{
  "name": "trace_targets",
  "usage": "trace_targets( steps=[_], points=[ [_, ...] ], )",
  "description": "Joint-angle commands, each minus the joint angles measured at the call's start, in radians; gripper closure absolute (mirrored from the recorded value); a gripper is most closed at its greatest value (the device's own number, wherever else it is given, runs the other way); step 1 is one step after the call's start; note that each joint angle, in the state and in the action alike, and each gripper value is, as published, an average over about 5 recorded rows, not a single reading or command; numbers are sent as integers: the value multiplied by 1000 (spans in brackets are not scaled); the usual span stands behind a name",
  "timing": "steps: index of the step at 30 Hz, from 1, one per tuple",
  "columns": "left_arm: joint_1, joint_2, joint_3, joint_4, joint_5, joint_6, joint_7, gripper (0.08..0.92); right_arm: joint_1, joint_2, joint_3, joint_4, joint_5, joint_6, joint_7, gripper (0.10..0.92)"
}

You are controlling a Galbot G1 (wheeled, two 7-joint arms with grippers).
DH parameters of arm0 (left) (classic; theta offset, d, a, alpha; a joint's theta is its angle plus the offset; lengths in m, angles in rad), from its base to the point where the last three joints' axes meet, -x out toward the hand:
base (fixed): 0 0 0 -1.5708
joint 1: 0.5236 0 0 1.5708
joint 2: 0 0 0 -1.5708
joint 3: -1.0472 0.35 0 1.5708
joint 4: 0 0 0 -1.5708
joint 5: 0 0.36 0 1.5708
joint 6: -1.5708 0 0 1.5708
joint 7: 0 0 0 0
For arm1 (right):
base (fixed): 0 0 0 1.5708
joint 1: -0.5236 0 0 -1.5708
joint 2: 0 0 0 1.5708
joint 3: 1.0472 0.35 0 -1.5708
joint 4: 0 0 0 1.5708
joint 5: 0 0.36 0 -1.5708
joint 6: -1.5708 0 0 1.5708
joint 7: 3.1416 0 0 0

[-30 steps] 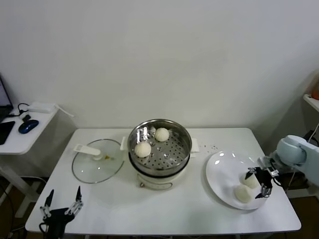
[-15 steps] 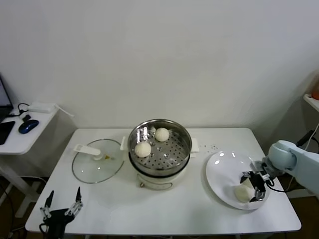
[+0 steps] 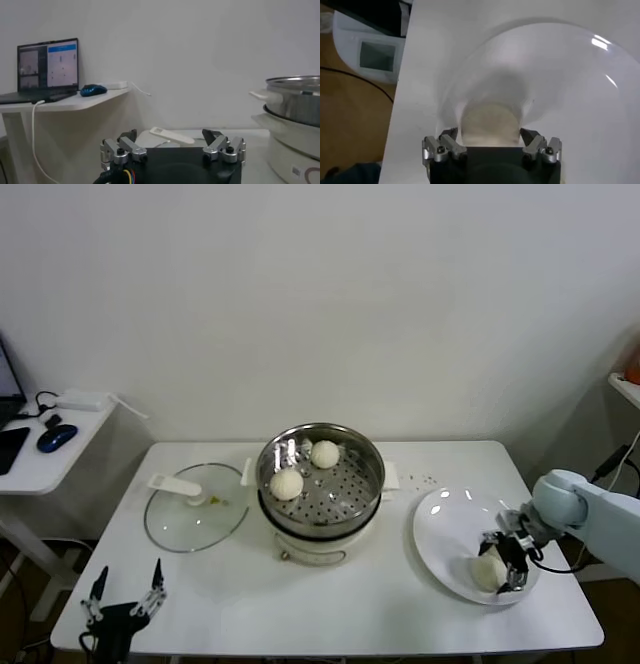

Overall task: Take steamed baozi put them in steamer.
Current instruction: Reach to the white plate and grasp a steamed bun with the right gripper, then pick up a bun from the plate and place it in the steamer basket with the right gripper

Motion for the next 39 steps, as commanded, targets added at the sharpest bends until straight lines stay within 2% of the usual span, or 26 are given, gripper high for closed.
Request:
trace_targets(
  steps=[1, 6, 9, 18, 24, 32, 39],
  points=[
    [0, -1, 1, 0, 0, -1, 0, 177, -5, 6, 4, -3, 0, -4, 1, 215],
    [2, -2, 1, -3, 1, -1, 0, 177, -6, 7, 5, -3, 1, -4, 4, 317],
    [3, -2, 1, -2, 1, -1, -1, 177, -8, 5, 6, -2, 2, -3, 6, 342],
    [4, -2, 2, -1, 1, -4, -1, 177, 7, -10, 23, 22, 19, 0, 5, 340],
    [3, 0, 2, -2, 1, -1, 0, 177, 104, -47, 2, 119, 48, 43, 4, 341],
    [-10, -14, 20, -3, 37, 8, 2, 177, 436, -69, -167, 285, 62, 154, -11, 346],
    [-18, -17, 27, -8, 65, 18, 4, 177, 745, 5, -318, 384, 89, 251, -7, 345]
  ],
)
